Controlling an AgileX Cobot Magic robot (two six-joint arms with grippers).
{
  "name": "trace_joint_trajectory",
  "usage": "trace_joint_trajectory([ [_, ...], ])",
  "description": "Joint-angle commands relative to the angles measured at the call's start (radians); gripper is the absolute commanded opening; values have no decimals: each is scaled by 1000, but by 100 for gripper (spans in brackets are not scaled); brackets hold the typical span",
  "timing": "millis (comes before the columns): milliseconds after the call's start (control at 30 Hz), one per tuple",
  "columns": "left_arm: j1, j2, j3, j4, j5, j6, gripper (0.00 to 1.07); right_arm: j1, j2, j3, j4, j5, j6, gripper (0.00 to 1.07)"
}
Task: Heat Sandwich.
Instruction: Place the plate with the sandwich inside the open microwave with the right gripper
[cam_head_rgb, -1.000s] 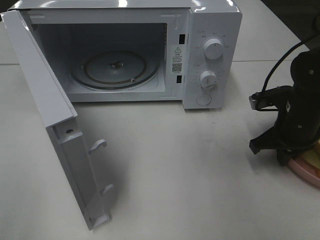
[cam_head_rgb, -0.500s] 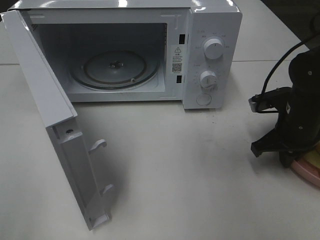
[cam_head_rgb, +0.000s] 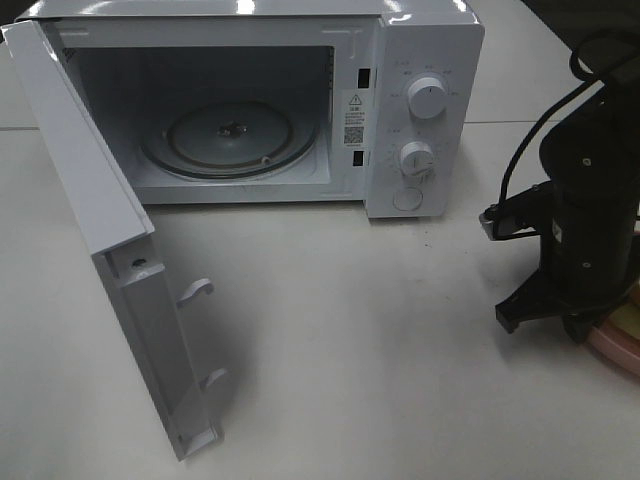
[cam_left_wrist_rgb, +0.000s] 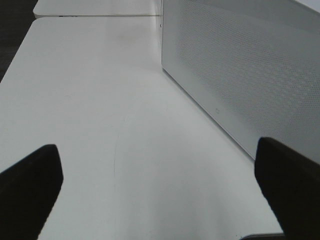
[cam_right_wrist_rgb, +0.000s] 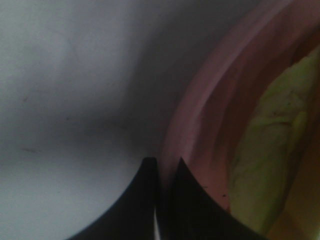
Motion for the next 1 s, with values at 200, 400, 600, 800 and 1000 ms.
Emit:
trace_joint_trajectory([
  [200,2,-29,3,-2,-3,-9,101,71,-2,-2,-18,88,30,0],
  [400,2,-29,3,-2,-3,-9,101,106,-83,28,-32,93,40,0],
  [600,2,-29,3,-2,-3,-9,101,106,-162,107,-17,92,45,0],
  [800,2,-29,3,-2,-3,-9,101,138,-231,154,-16,97,49,0],
  [1000,2,-29,3,-2,-3,-9,101,213,-298,181,-16,140,53,0],
])
